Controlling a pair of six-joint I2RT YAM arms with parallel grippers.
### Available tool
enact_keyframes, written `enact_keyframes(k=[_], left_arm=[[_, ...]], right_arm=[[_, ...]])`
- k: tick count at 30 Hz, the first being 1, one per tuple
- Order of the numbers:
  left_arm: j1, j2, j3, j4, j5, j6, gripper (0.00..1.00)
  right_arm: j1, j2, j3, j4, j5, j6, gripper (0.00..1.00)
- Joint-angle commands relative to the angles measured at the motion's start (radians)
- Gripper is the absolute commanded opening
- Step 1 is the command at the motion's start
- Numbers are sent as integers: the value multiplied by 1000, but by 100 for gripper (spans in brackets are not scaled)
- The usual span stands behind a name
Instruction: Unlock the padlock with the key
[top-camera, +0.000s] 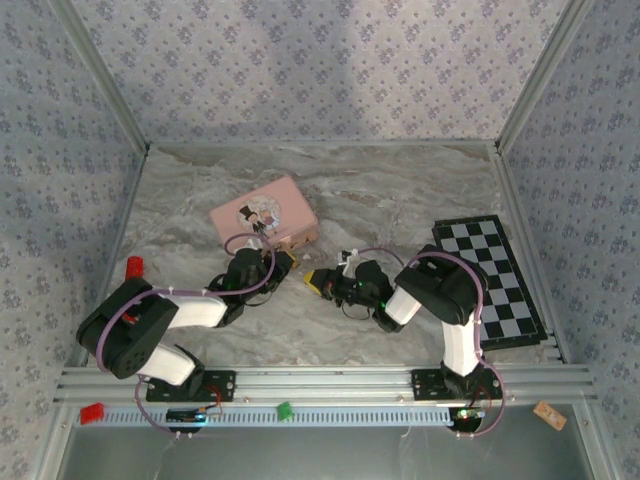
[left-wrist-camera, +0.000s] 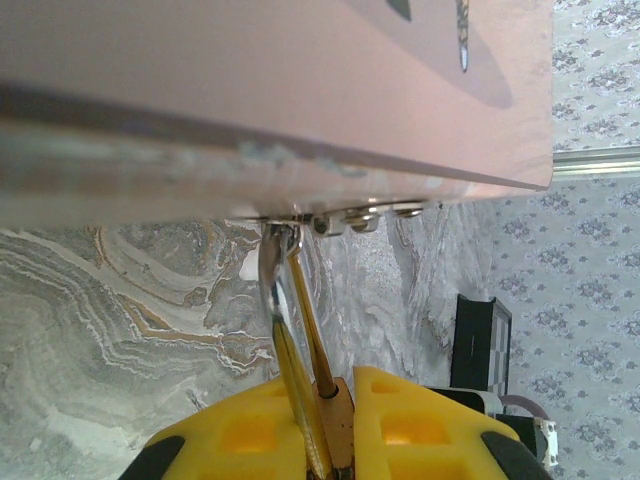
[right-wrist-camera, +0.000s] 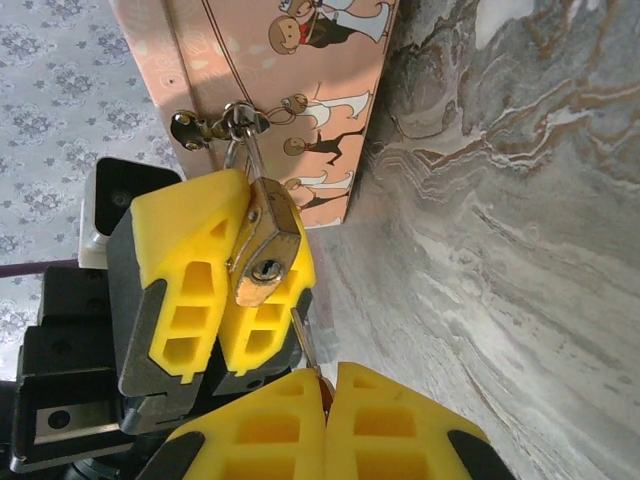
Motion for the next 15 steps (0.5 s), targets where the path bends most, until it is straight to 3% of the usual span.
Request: enact_keyframes(k=[1, 15], left_arm=[[-14, 16, 7, 78, 132, -86, 0], [-22, 10, 1, 104, 133, -62, 1]], right_arm=[[-5, -1, 21, 30, -16, 7, 0], [-14, -13, 32, 30, -22, 38, 0]])
